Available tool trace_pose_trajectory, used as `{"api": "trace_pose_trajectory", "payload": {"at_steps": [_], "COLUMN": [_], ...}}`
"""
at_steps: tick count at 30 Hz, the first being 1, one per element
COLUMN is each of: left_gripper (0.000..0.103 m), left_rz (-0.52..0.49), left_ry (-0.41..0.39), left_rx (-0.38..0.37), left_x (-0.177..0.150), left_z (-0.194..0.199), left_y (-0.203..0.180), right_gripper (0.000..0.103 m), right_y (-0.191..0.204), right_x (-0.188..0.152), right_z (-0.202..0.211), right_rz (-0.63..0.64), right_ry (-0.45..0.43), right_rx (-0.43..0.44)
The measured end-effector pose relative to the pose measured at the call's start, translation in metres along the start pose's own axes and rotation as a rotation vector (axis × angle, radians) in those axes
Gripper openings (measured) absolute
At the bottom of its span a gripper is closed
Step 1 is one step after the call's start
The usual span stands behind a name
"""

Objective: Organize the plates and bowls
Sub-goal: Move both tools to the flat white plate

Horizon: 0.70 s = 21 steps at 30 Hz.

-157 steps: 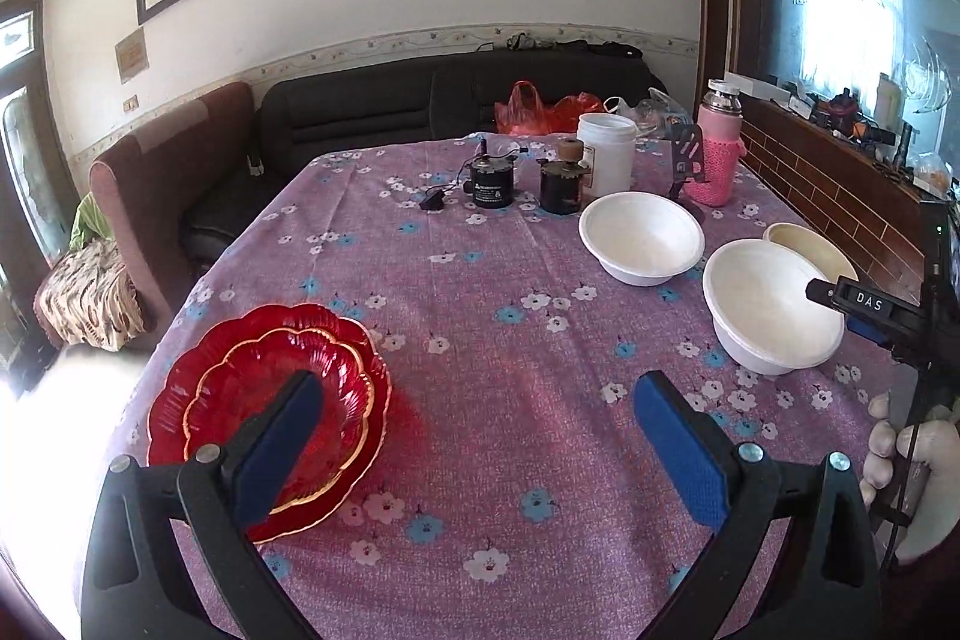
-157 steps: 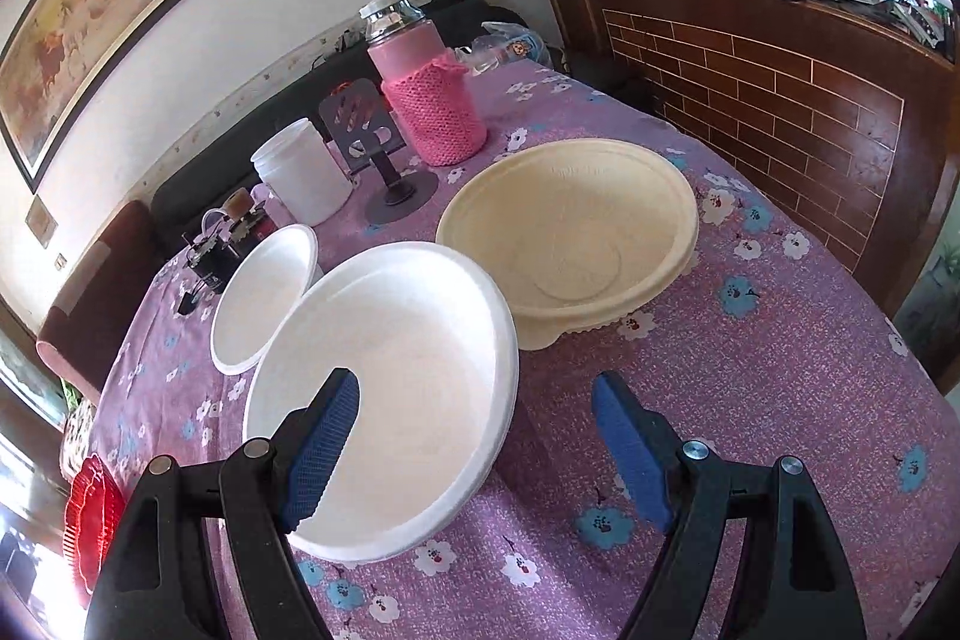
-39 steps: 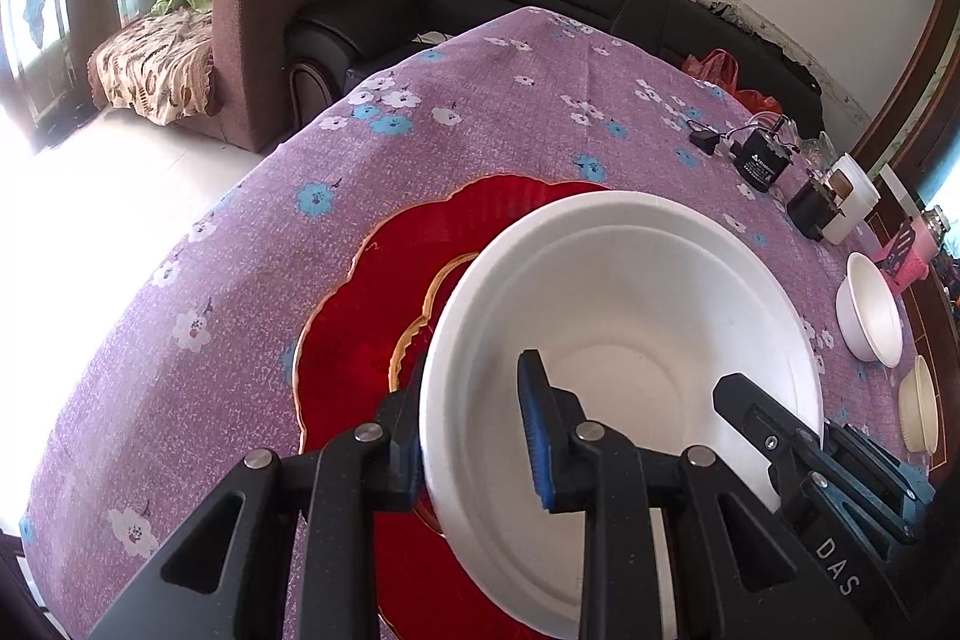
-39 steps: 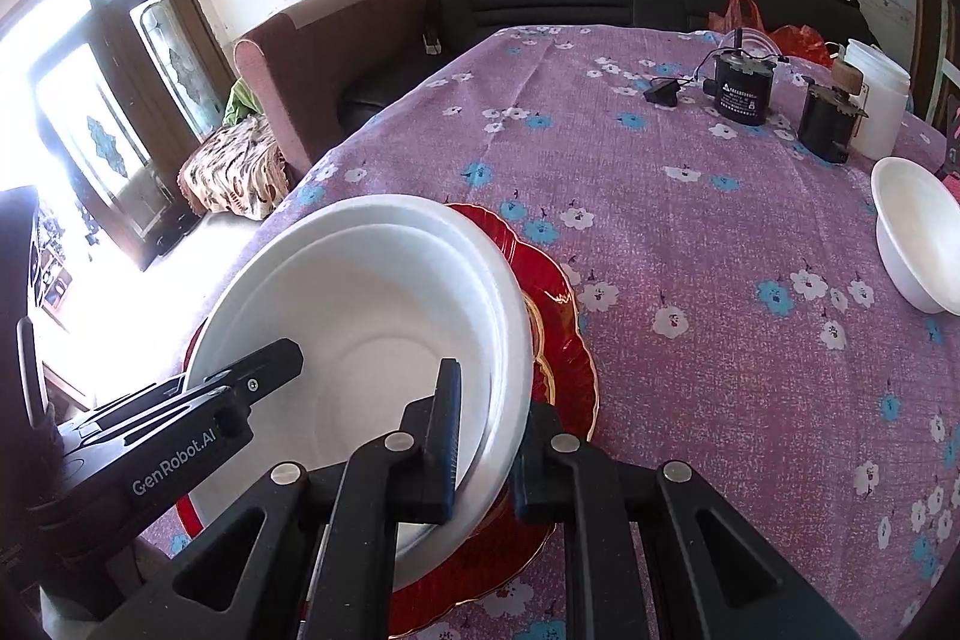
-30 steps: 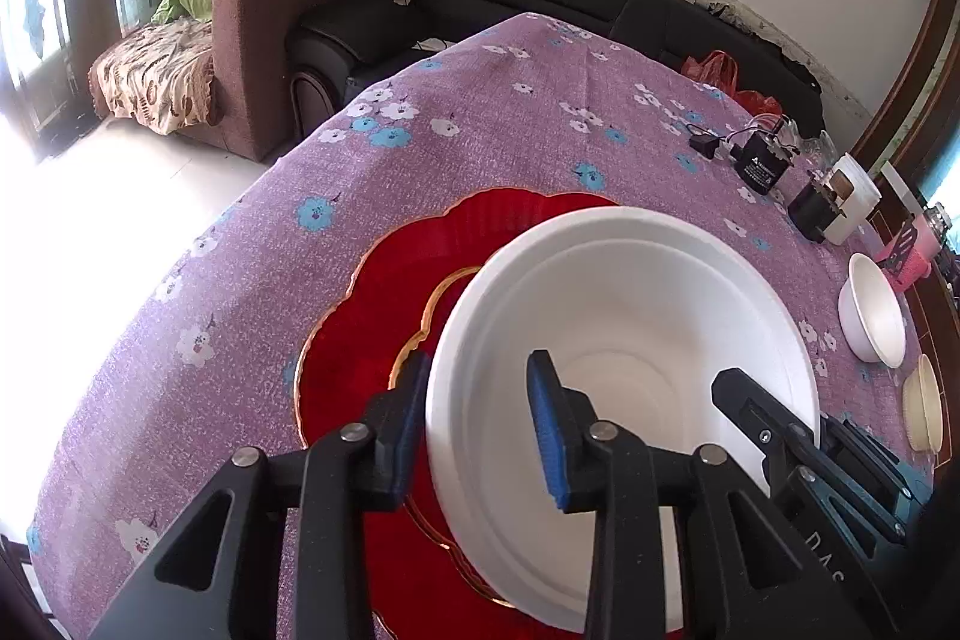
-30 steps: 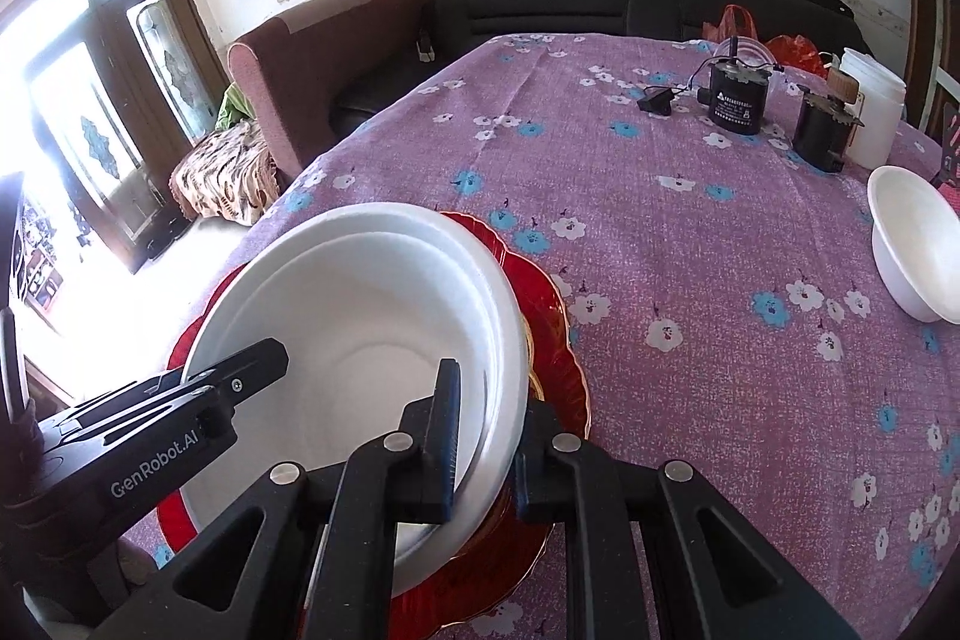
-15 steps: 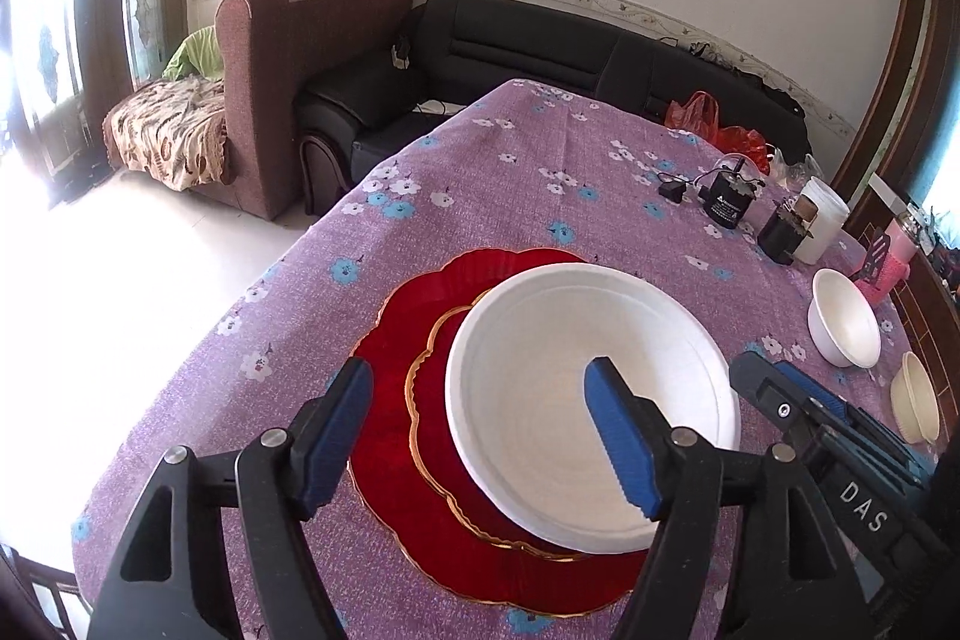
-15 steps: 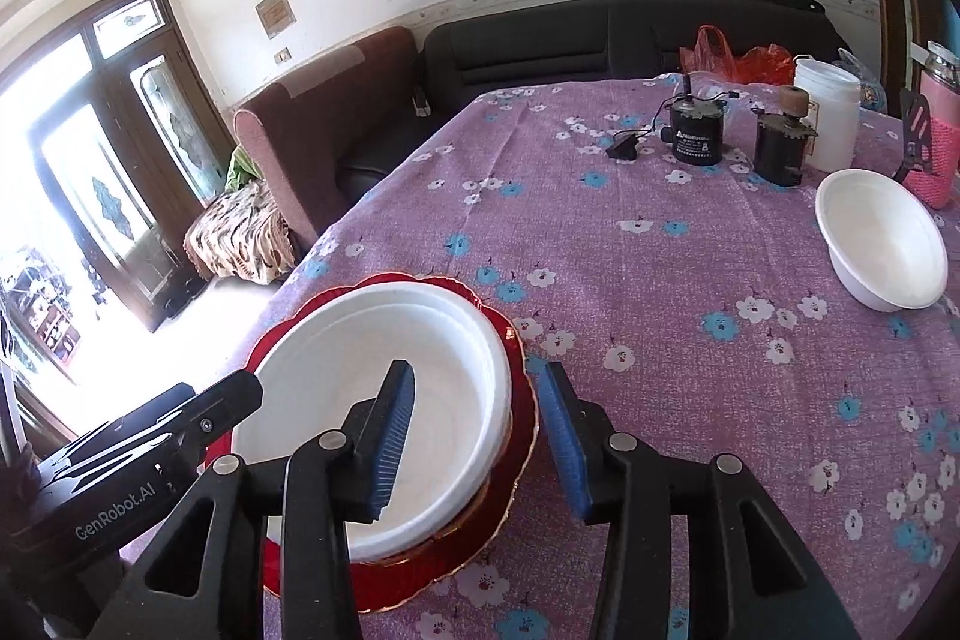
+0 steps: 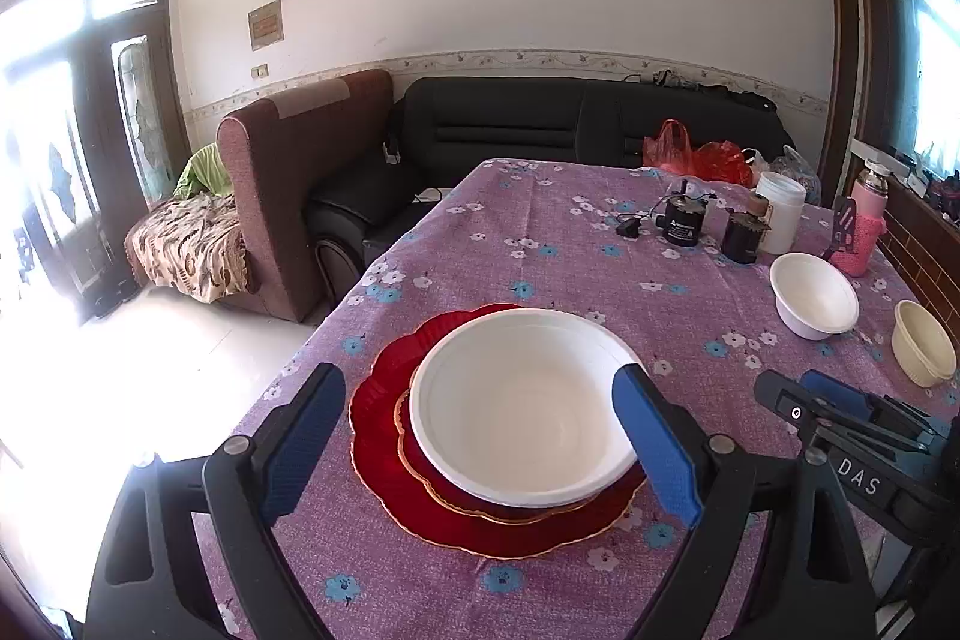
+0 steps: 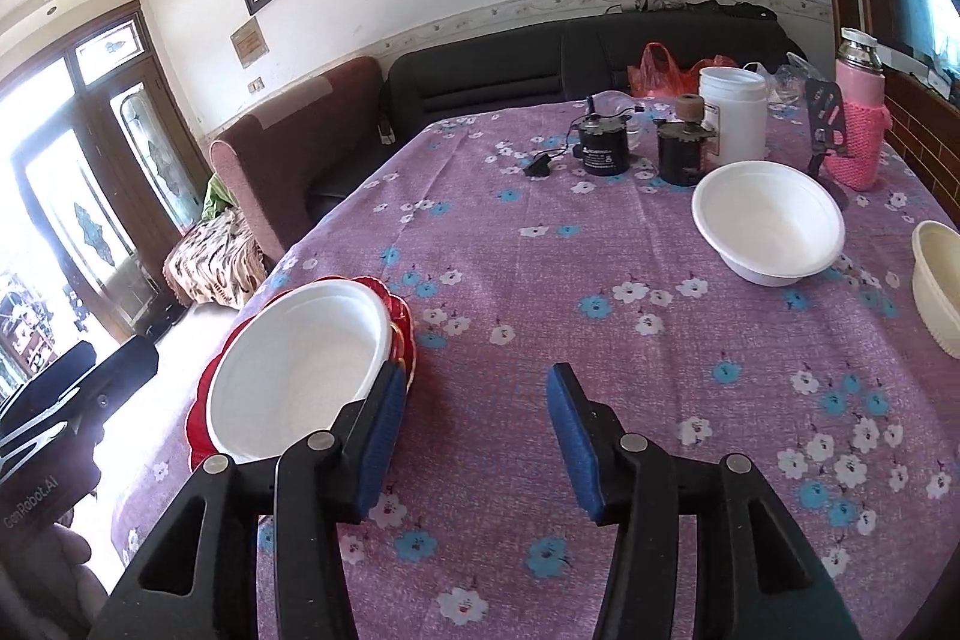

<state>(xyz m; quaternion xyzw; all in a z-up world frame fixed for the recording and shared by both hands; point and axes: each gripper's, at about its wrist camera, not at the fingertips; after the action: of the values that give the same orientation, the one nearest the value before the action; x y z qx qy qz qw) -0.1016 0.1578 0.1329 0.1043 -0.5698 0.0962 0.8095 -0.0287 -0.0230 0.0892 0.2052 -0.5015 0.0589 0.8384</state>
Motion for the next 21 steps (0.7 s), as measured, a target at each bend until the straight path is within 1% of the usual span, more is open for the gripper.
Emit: {"api": "trace_pose_trajectory", "payload": {"at_steps": [9, 11, 13, 15, 18, 19, 21], "left_gripper": [0.091, 0.093, 0.099, 0.099, 0.099, 0.099, 0.099], "left_rz": [-0.033, -0.035, -0.023, -0.019, -0.04, -0.063, -0.109], "left_ry": [-0.025, -0.04, -0.065, -0.084, -0.074, -0.068, -0.073], "left_rx": [-0.044, -0.059, -0.089, -0.145, -0.313, -0.352, -0.467], "left_x": [0.004, 0.007, 0.012, 0.021, 0.049, 0.059, 0.081], "left_z": [0.025, 0.033, 0.042, 0.056, 0.092, 0.106, 0.145], "left_y": [-0.032, -0.038, -0.044, -0.053, -0.077, -0.087, -0.108], "right_gripper": [0.053, 0.053, 0.053, 0.053, 0.053, 0.053, 0.053], "right_y": [-0.039, -0.048, -0.057, -0.067, -0.083, -0.088, -0.097], "right_x": [-0.002, -0.002, -0.003, -0.004, -0.005, -0.005, -0.006], "right_z": [0.033, 0.039, 0.043, 0.046, 0.054, 0.057, 0.064], "right_rz": [-0.04, -0.047, -0.054, -0.067, -0.09, -0.096, -0.103], "right_ry": [-0.027, -0.03, -0.031, -0.03, -0.026, -0.027, -0.027], "right_rx": [-0.057, -0.069, -0.086, -0.102, -0.121, -0.129, -0.148]}}
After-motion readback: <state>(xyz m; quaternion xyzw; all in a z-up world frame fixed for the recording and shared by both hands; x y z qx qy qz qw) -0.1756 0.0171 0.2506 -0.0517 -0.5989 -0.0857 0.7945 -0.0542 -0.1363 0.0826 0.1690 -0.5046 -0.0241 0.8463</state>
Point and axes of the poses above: each gripper's, at about its wrist camera, not at the fingertips, and z roughly against the way its jaws point, y to its left, x to its top, and after that the axes turned 14 degrees about -y, right-handed
